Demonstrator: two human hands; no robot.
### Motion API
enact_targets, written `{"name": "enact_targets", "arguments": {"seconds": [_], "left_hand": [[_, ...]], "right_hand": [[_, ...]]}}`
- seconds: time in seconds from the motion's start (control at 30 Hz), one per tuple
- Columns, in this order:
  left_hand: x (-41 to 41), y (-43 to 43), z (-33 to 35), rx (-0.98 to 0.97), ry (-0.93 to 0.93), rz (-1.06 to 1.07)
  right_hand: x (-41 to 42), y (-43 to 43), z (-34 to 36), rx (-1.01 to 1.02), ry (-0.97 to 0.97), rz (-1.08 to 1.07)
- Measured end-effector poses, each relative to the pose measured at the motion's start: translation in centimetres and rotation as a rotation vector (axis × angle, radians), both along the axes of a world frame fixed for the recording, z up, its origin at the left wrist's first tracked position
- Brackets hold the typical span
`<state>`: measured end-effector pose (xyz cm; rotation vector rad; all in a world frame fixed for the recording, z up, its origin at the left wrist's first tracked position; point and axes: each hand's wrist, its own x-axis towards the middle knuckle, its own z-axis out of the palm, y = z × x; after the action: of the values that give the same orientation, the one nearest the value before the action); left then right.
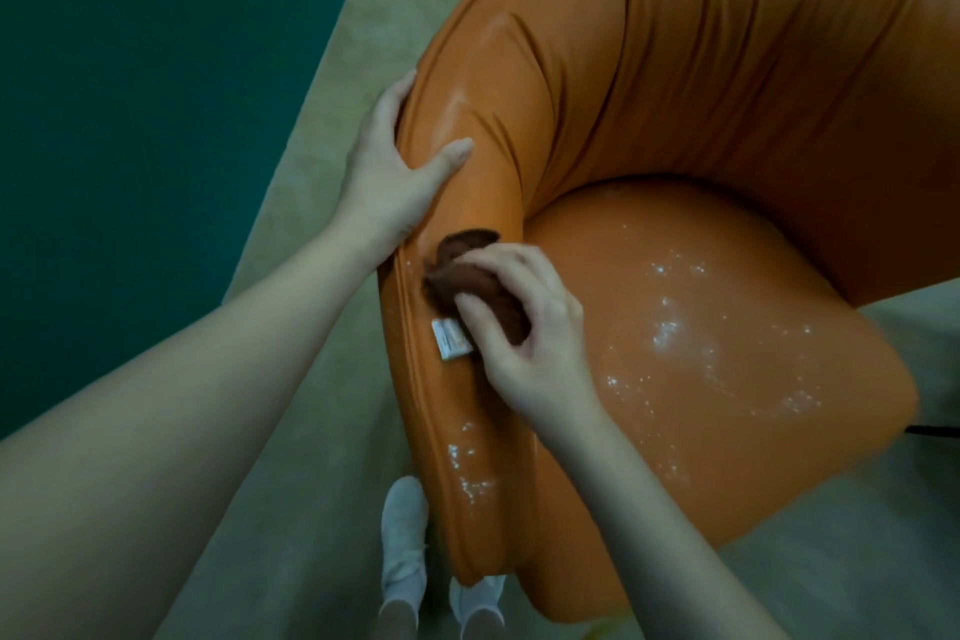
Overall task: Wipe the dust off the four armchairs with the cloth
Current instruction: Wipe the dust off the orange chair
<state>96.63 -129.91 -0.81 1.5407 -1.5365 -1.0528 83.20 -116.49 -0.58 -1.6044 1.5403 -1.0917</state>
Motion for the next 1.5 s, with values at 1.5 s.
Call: {"name": "enact_targets", "arguments": {"seconds": [1.5], "left_hand": [[2.9,7.8,0.3,0.203,0.424,0.14]], "right_hand": [[-0.7,-1.7,3.9,0.05,0.252,0.191]]}}
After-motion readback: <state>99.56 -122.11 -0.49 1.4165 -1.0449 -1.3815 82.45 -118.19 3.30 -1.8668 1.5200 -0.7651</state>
